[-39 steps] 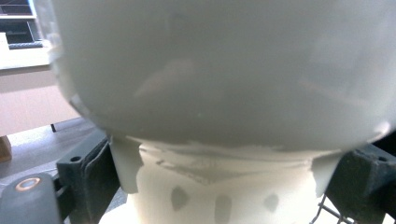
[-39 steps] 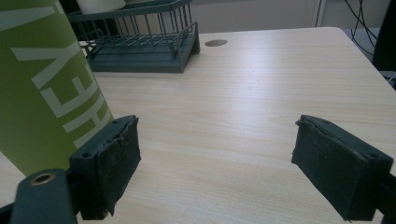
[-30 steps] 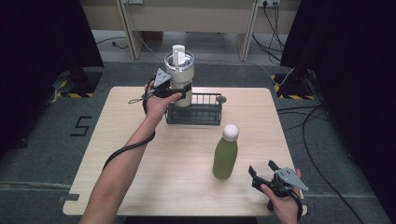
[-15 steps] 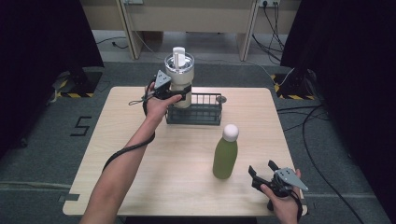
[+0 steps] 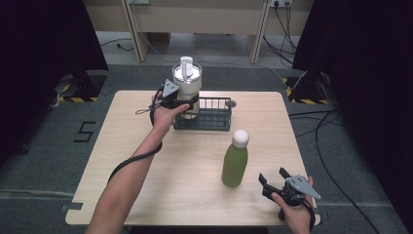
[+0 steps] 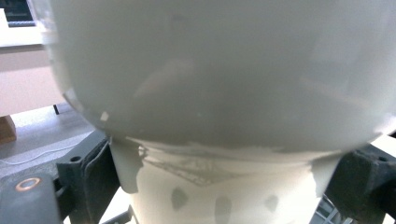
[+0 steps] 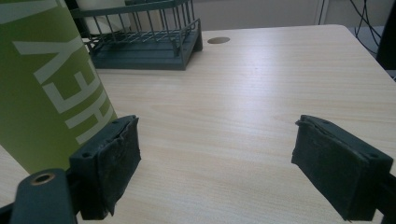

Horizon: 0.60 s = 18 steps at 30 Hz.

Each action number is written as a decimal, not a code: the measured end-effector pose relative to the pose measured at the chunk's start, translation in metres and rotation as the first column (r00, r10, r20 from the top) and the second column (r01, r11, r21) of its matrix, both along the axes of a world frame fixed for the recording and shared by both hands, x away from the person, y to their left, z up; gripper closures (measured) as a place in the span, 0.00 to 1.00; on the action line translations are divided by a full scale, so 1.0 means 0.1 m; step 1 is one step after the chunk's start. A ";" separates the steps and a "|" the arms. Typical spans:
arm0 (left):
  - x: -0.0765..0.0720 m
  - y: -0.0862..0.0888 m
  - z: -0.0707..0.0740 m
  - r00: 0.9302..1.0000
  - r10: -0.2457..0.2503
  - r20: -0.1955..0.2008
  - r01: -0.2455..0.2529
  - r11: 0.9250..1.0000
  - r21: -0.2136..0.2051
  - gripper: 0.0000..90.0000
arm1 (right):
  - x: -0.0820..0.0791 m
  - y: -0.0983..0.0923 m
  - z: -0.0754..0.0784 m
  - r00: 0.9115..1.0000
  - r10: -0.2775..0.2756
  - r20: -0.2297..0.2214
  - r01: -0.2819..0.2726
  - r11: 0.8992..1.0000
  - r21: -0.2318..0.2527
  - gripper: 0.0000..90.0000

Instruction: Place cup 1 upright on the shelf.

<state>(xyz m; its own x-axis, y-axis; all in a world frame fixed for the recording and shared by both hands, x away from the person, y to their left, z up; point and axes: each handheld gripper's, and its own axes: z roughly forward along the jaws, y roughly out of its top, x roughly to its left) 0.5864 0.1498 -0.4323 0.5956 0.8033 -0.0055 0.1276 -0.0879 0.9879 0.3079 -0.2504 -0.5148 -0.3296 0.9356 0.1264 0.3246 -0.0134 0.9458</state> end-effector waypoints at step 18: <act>-0.01 0.02 -0.10 1.000 0.005 -0.011 -0.005 1.000 0.004 0.10 | 0.00 0.01 0.00 1.000 0.007 -0.002 -0.007 1.000 -0.003 0.16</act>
<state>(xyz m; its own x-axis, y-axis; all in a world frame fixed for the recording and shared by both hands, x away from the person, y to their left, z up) 0.5852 0.1523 -0.4419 0.5915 0.8063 -0.0090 0.1387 -0.0908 0.9862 0.3080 -0.2497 -0.5149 -0.3356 0.9337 0.1246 0.3263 -0.0088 0.9452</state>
